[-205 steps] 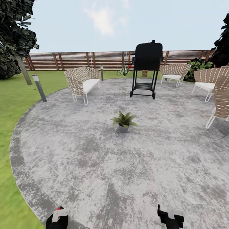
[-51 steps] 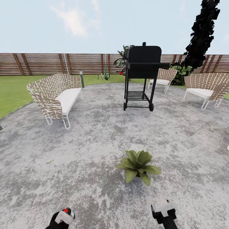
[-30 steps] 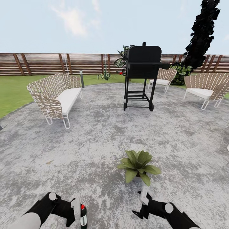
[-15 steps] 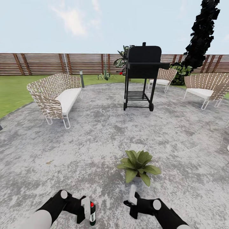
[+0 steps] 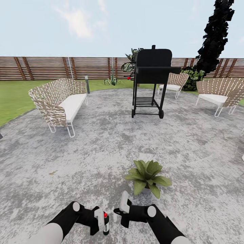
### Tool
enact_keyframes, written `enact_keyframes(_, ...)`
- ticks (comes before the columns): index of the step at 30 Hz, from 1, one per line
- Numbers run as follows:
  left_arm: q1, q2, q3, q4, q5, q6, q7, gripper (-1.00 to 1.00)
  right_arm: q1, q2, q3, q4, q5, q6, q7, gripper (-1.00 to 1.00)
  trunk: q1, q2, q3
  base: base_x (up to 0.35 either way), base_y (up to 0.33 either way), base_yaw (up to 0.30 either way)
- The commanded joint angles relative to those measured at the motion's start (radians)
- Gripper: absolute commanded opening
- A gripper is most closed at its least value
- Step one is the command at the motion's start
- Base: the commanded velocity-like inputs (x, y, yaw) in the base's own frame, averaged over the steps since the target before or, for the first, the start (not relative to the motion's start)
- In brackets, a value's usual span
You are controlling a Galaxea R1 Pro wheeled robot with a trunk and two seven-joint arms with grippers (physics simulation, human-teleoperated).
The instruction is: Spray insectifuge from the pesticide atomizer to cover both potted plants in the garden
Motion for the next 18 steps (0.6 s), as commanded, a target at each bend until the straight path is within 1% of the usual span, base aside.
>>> enact_keyframes(1,0.000,-0.001,-0.003,-0.001,-0.008,-0.004,-0.004,-1.00,0.000,0.001,-0.001,-0.001,0.010,-0.005,0.000,-1.00,0.000,0.000,-0.001,0.000,0.000,0.000)
enact_keyframes(2,0.000,0.000,-0.019,-0.001,-0.007,-0.004,-0.003,-1.00,0.000,0.001,-0.001,-0.001,0.010,-0.005,0.000,-1.00,0.000,0.000,-0.001,0.000,0.000,0.000)
enact_keyframes(4,0.000,0.003,-0.037,-0.001,-0.005,-0.003,-0.003,-1.00,0.000,0.000,-0.001,0.000,0.011,-0.005,0.000,-1.00,0.000,0.000,-0.001,0.000,0.000,0.000)
enact_keyframes(8,0.000,0.010,-0.040,-0.001,0.006,-0.009,-0.010,-1.00,0.000,0.000,-0.001,0.000,0.012,-0.005,0.000,-1.00,0.000,0.000,-0.001,0.000,0.000,0.000)
enact_keyframes(18,-0.002,0.010,-0.033,-0.001,0.014,-0.014,-0.019,-1.00,0.000,-0.002,-0.002,0.002,0.012,-0.005,0.000,-1.00,0.000,0.000,-0.001,0.000,0.000,0.000)
